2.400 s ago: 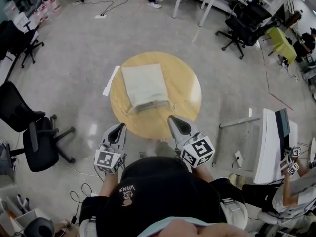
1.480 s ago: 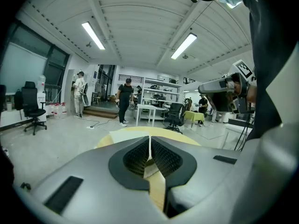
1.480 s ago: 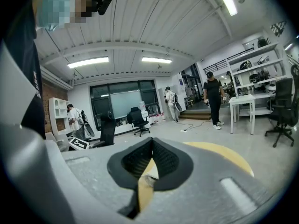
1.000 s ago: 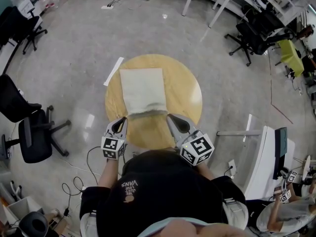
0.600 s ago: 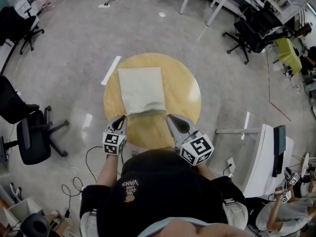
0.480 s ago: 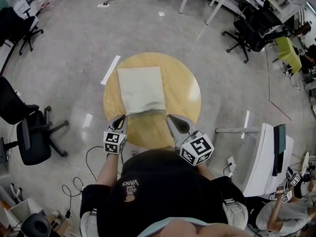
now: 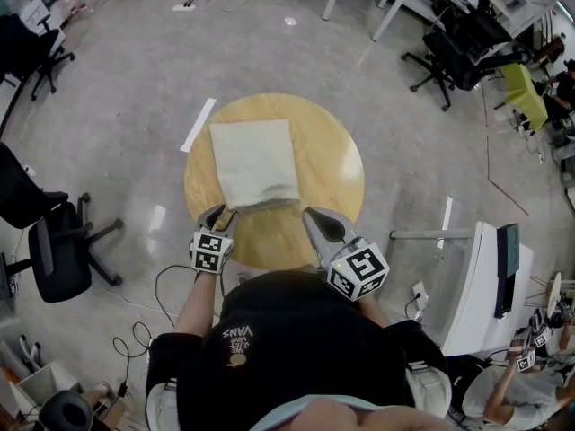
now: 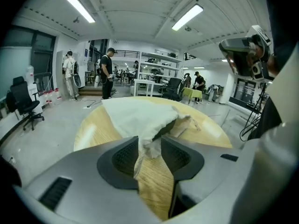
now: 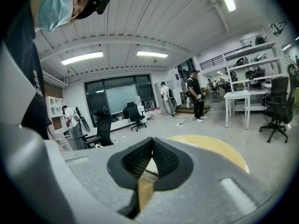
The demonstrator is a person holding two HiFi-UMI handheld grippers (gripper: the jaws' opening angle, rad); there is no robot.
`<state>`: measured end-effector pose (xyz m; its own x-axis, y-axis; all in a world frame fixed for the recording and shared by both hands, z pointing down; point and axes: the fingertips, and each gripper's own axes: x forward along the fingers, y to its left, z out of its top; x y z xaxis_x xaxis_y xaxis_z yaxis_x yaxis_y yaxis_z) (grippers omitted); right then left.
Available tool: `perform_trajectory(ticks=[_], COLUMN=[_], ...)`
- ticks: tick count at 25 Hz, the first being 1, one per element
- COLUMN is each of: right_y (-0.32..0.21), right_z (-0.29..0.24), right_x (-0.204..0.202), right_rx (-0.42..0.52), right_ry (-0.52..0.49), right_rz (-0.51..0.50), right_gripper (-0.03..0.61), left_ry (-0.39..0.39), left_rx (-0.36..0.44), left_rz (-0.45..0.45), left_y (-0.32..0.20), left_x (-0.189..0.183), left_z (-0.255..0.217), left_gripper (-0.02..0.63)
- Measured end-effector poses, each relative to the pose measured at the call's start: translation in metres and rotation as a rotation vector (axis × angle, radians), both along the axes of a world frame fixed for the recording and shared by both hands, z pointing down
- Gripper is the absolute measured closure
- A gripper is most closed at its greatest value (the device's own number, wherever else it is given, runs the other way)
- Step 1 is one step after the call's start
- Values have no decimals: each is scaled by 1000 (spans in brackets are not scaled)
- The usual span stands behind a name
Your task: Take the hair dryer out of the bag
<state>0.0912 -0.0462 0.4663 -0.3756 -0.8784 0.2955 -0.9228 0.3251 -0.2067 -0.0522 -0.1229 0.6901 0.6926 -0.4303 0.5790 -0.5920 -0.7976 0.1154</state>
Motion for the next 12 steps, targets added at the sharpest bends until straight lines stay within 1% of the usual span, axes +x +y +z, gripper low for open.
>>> perform_trajectory(ticks=[4,12], right_y=[-2,-5], right_z=[6,21], right_x=[1,-1], right_rx=[-10,-37], right_ry=[3,20], right_rz=[-12,-58], right_gripper=[580,580], left_ry=[-70,-64], left_rx=[-40,-65], left_rz=[10,-21], left_y=[1,-7], left_x=[1,9], left_z=[14,25], left_gripper=[466,466])
